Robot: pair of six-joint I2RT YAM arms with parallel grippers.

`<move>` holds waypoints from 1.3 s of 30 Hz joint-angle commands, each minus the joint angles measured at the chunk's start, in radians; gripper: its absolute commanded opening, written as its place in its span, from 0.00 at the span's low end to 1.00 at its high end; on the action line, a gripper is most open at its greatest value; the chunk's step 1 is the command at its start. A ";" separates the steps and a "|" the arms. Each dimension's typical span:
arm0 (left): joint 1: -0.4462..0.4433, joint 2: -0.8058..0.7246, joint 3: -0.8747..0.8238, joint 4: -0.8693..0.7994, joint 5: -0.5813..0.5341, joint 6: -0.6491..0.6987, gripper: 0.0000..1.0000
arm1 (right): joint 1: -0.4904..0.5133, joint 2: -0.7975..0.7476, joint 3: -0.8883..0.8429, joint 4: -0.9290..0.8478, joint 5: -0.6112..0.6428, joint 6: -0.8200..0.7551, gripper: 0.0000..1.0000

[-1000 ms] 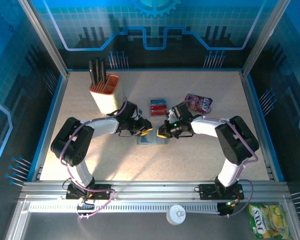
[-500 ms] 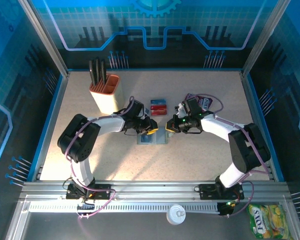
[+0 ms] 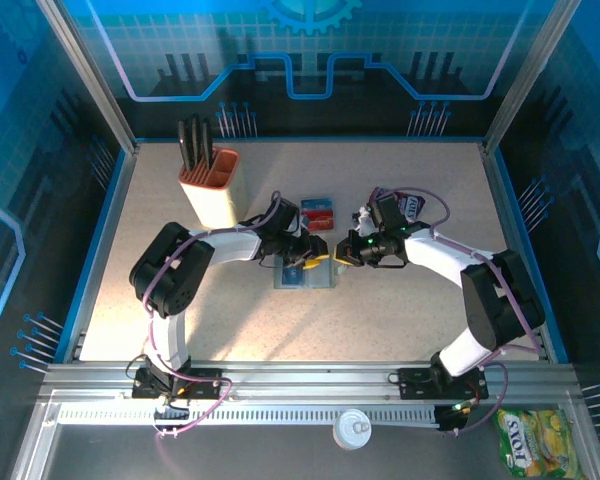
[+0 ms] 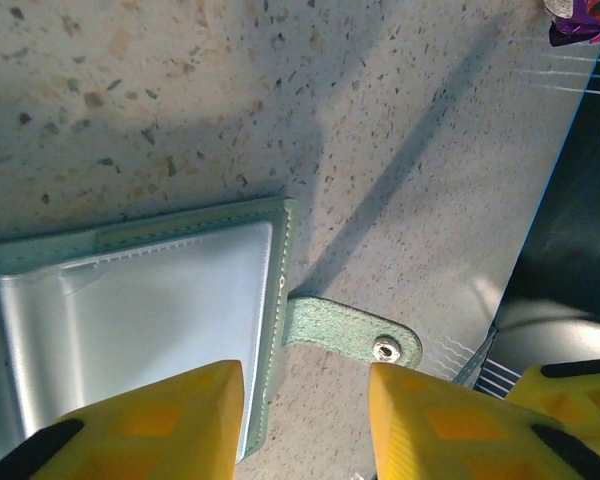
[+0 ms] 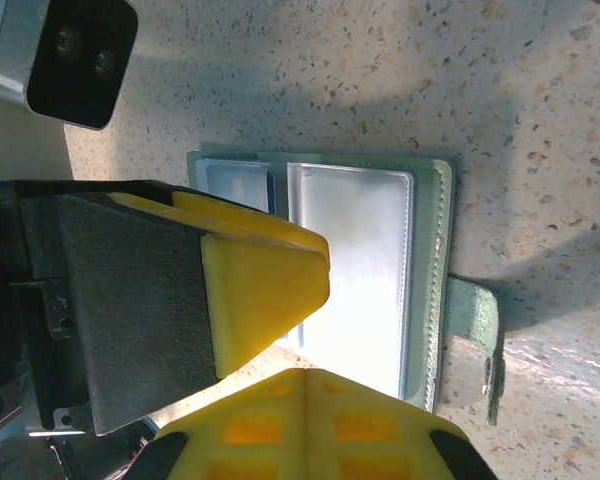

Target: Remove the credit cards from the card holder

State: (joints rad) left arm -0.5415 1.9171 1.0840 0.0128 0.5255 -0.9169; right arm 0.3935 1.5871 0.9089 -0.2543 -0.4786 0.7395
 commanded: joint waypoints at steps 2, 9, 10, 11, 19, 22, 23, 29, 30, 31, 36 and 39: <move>0.031 -0.060 -0.025 -0.002 0.009 0.021 0.38 | 0.021 0.030 0.011 -0.008 -0.014 0.004 0.05; 0.113 -0.165 -0.126 -0.017 0.002 0.051 0.36 | 0.084 0.096 0.067 0.001 -0.007 0.024 0.07; 0.124 -0.176 -0.140 -0.023 0.002 0.056 0.35 | 0.095 0.106 0.077 0.001 -0.006 0.025 0.07; 0.137 -0.187 -0.153 -0.028 0.004 0.065 0.35 | 0.106 0.120 0.087 0.003 -0.005 0.027 0.08; 0.198 -0.213 -0.213 -0.096 0.004 0.129 0.23 | 0.166 0.198 0.147 0.019 -0.001 0.048 0.10; 0.198 -0.208 -0.218 -0.117 -0.007 0.152 0.17 | 0.178 0.228 0.171 0.011 -0.006 0.044 0.10; 0.198 -0.201 -0.218 -0.122 -0.008 0.157 0.15 | 0.181 0.237 0.176 0.010 -0.006 0.044 0.11; 0.198 -0.180 -0.232 -0.123 -0.012 0.166 0.07 | 0.187 0.275 0.203 0.011 -0.009 0.045 0.11; 0.198 -0.182 -0.233 -0.137 -0.023 0.173 0.07 | 0.189 0.277 0.203 0.013 -0.009 0.047 0.12; 0.198 -0.185 -0.233 -0.142 -0.032 0.178 0.06 | 0.188 0.280 0.203 0.013 -0.010 0.047 0.13; 0.198 -0.180 -0.238 -0.150 -0.053 0.187 0.06 | 0.192 0.297 0.208 0.018 -0.015 0.047 0.17; 0.198 -0.172 -0.246 -0.153 -0.064 0.192 0.03 | 0.193 0.305 0.215 0.020 -0.018 0.047 0.19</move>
State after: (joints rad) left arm -0.3477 1.7302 0.8612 -0.1074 0.4847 -0.7521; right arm 0.5713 1.8709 1.0962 -0.2340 -0.4789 0.7845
